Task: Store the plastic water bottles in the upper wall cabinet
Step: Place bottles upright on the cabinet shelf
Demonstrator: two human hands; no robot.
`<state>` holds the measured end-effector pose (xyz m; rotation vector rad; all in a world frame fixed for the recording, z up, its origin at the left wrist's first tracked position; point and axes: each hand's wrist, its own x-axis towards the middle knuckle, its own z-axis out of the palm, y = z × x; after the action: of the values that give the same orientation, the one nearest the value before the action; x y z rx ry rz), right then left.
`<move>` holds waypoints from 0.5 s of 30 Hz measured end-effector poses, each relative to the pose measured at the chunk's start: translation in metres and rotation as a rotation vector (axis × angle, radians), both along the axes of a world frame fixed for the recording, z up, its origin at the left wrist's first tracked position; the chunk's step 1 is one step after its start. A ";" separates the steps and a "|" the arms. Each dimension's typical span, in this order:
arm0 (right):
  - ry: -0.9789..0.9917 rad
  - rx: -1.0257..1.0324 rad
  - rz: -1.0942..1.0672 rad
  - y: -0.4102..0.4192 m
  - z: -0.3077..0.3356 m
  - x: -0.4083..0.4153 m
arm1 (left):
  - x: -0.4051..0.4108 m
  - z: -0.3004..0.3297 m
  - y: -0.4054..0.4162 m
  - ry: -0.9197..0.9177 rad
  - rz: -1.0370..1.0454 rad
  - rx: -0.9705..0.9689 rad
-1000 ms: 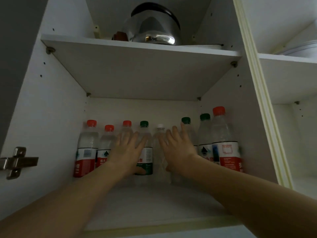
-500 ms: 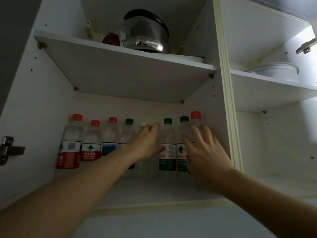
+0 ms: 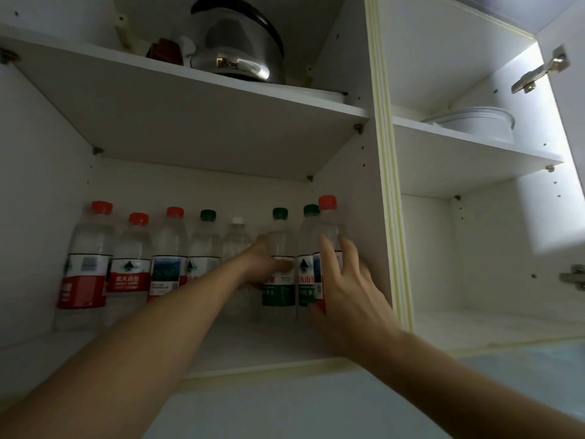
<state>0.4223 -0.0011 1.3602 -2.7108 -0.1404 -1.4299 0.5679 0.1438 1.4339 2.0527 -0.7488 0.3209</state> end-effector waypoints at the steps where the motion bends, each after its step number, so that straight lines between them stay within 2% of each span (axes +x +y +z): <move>1: 0.013 0.010 0.001 0.001 -0.002 0.000 | -0.002 0.000 0.002 -0.017 0.001 0.008; 3: 0.023 0.052 0.018 0.001 -0.006 0.001 | -0.007 -0.001 0.006 -0.035 0.013 0.009; 8: -0.092 0.261 0.148 0.003 -0.012 0.002 | -0.018 -0.001 0.013 -0.060 0.044 0.003; 15: -0.103 0.309 0.178 0.001 -0.020 0.002 | -0.030 -0.006 0.062 -0.072 0.103 -0.021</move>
<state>0.4243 -0.0006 1.3398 -2.3188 -0.1480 -1.4080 0.5383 0.2063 1.4284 2.0736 -0.6808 0.4609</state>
